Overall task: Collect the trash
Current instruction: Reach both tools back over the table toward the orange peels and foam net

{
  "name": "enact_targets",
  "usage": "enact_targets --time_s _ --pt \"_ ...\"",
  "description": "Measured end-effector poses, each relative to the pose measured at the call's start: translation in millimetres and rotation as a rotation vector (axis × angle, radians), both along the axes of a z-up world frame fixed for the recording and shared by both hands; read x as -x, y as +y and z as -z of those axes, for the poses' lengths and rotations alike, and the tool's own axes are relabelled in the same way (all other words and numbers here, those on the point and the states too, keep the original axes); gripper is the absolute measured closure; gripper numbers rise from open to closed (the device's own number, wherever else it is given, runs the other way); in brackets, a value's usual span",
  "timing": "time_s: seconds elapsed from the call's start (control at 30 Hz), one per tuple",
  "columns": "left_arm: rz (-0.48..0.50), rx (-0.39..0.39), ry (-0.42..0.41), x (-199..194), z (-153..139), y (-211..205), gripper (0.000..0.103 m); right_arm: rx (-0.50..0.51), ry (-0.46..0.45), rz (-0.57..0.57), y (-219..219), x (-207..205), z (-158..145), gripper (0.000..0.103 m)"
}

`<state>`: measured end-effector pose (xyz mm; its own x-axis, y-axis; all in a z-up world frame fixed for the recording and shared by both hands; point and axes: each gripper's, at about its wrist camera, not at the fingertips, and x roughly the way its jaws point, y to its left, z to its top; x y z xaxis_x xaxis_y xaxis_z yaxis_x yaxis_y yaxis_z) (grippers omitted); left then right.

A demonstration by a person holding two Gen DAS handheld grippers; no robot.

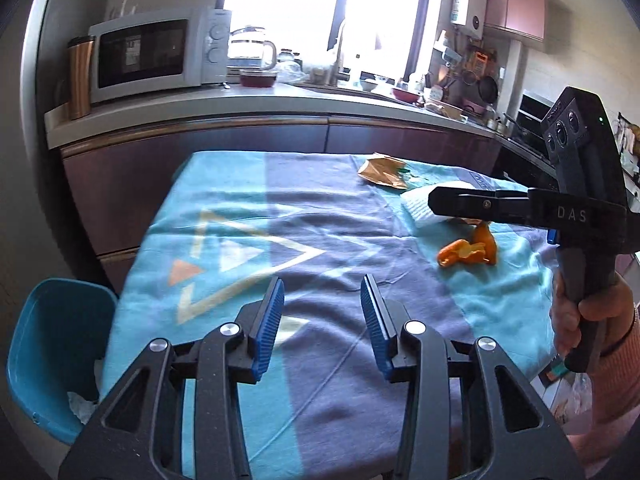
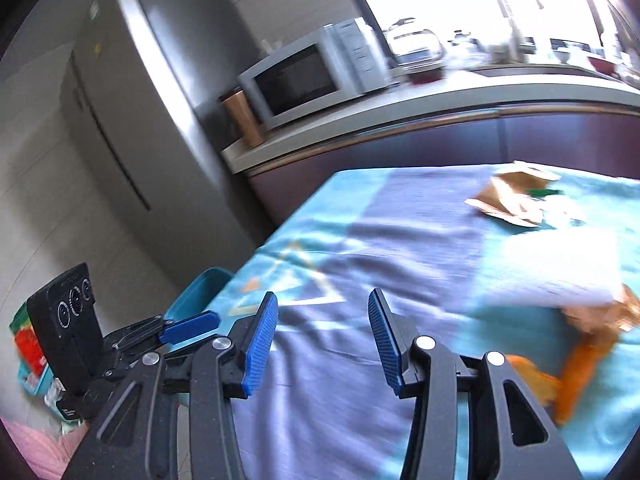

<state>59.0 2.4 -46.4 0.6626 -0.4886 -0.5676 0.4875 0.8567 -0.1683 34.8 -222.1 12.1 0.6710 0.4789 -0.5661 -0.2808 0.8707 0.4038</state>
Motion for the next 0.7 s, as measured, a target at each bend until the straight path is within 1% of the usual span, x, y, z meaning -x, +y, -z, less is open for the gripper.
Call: enact_targets --time_s 0.1,0.2,0.33,0.5,0.7 --pt "0.053 -0.017 0.005 -0.8 3.2 -26.1 0.063 -0.003 0.002 0.100 -39.3 12.3 2.7 0.058" --pt "0.101 -0.028 0.015 -3.1 5.9 -51.5 0.063 -0.007 0.004 0.187 -71.1 15.4 7.8 0.058" --pt "0.156 -0.038 0.024 -8.4 7.6 -79.9 0.063 -0.015 0.013 0.270 -111.3 23.9 15.0 0.058" --pt "0.208 -0.059 0.049 -15.5 12.0 -114.9 0.062 -0.039 0.026 0.315 -138.0 26.7 25.8 0.058" --pt "0.245 -0.095 0.084 -26.1 20.6 -148.4 0.062 -0.022 0.006 0.315 -144.0 14.3 24.4 0.058"
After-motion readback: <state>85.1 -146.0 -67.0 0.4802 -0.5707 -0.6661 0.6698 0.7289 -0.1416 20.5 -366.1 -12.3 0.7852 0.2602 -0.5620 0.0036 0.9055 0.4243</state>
